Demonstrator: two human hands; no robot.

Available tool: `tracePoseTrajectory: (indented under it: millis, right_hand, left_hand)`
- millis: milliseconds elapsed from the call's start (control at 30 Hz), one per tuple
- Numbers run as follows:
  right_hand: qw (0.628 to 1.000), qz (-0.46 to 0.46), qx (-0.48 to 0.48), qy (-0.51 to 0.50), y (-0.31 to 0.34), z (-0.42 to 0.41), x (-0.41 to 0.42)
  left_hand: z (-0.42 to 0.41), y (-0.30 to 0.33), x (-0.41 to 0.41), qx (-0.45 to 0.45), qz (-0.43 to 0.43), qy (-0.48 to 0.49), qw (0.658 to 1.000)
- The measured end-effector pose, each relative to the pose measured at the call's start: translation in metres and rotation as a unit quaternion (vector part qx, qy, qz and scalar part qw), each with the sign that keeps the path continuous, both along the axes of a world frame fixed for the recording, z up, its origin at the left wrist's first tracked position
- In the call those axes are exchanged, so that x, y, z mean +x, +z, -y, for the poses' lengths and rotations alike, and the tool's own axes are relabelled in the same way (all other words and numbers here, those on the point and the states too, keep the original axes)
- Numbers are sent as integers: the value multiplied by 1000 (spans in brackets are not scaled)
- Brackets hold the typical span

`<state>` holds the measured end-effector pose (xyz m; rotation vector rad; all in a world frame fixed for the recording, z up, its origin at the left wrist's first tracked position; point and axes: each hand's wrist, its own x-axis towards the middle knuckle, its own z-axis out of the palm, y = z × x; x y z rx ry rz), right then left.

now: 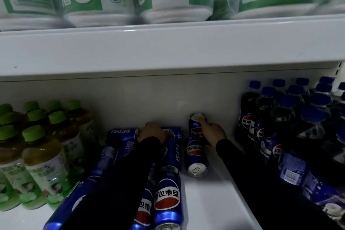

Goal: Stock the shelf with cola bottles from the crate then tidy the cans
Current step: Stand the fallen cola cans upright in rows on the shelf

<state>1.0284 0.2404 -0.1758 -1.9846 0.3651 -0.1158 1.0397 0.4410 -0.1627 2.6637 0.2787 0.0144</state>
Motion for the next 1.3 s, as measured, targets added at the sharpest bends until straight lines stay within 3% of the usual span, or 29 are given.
tracePoseTrajectory:
  millis: [200, 367, 467, 700, 1000, 1300]
  right_hand:
    - [1000, -4, 12, 1, 1, 0, -2]
    - [1000, 3, 24, 10, 0, 0, -2]
    - [999, 13, 24, 26, 2, -1, -3]
    - [998, 25, 16, 47, 4, -3, -5]
    - [997, 21, 34, 70, 4, -10, -4]
    - [998, 15, 18, 52, 6, -10, -2]
  left_hand:
    - [16, 11, -11, 78, 98, 10, 992]
    - [31, 12, -15, 185, 163, -49, 968]
    - [40, 8, -16, 198, 195, -107, 955]
    - [41, -1, -15, 126, 230, -214, 941]
    - [35, -3, -16, -19, 220, -202, 954]
    - [37, -1, -17, -77, 204, -176, 960]
